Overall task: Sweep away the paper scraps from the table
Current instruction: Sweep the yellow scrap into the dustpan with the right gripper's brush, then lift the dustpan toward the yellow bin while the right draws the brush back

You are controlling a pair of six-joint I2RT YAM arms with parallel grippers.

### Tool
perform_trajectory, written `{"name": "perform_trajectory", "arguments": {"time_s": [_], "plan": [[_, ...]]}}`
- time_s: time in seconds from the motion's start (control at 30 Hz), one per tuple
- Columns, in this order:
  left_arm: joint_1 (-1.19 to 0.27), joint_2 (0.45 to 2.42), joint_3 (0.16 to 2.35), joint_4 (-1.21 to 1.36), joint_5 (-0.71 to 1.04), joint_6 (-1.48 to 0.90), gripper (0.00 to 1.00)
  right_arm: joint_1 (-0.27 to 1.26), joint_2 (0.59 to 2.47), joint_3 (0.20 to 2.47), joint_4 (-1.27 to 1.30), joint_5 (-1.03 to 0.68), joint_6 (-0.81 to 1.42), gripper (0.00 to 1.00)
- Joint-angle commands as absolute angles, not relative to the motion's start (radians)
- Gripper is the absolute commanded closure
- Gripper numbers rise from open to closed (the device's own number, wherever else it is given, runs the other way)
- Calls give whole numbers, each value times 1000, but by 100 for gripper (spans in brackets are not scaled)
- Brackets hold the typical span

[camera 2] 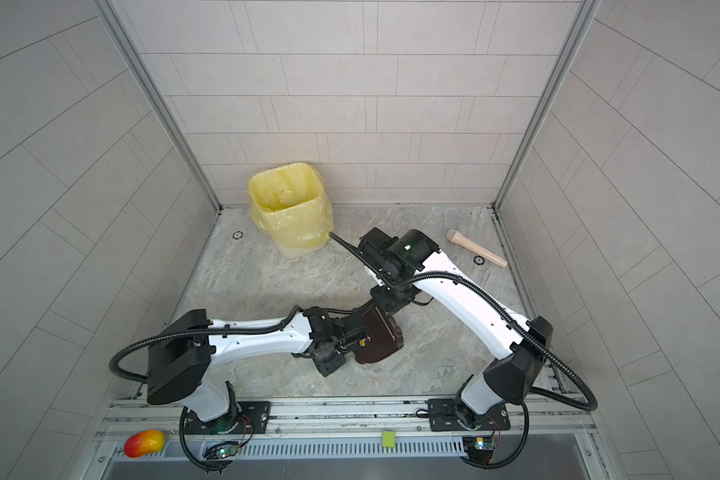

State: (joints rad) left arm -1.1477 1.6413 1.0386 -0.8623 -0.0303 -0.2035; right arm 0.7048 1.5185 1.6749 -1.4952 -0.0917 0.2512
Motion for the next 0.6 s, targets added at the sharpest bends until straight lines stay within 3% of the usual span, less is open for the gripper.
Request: {"name": "perform_trajectory", "arguments": {"time_s": [0.0,0.57], "plan": [[-1146,1594,1016,-848,-48,-227,100,684,1458,1697,-1537,-34,229,100],[-1139,1407,1059,-932,-182,-244,100,439,1297,1632,-1482,-77,194,100]]}}
